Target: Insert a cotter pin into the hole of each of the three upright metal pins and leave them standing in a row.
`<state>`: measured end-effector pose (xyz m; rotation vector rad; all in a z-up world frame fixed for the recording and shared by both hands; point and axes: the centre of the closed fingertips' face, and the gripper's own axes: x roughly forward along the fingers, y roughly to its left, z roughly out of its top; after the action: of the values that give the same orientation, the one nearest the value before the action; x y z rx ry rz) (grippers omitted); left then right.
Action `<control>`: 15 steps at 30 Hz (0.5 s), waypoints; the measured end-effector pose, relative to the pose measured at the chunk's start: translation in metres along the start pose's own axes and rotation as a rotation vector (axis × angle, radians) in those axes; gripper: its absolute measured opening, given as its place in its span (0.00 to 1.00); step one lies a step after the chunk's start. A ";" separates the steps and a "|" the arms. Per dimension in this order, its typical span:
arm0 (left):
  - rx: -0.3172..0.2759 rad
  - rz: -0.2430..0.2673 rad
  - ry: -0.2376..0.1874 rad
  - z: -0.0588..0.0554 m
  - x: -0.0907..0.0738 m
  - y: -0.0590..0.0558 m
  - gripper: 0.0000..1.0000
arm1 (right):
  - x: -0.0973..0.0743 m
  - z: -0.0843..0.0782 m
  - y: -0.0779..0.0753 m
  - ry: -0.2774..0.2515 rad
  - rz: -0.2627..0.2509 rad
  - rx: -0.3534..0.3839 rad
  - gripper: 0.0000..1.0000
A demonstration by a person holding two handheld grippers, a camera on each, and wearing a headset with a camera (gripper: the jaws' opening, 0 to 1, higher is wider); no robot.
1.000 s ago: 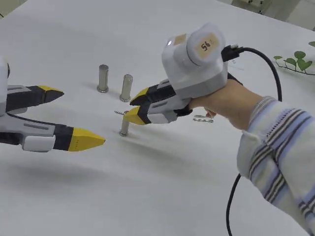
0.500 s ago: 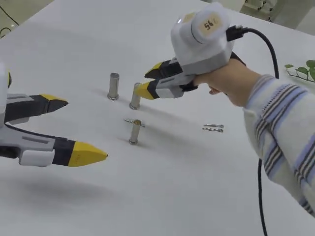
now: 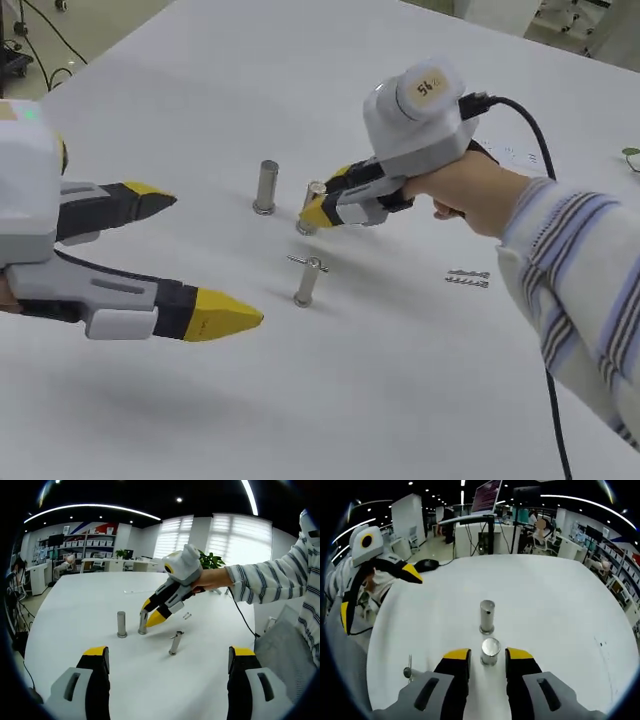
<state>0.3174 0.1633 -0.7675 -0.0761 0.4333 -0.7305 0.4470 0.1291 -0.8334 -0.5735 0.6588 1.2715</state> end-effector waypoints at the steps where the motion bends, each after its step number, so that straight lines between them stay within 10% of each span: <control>1: 0.001 0.000 -0.004 0.001 -0.001 0.000 1.00 | 0.001 0.000 0.000 -0.001 -0.001 0.000 0.29; 15: -0.068 0.030 0.025 -0.015 0.000 0.007 1.00 | 0.014 -0.008 -0.001 0.018 -0.006 0.037 0.21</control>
<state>0.3159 0.1702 -0.7825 -0.1247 0.4822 -0.6878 0.4493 0.1325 -0.8490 -0.5565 0.6938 1.2477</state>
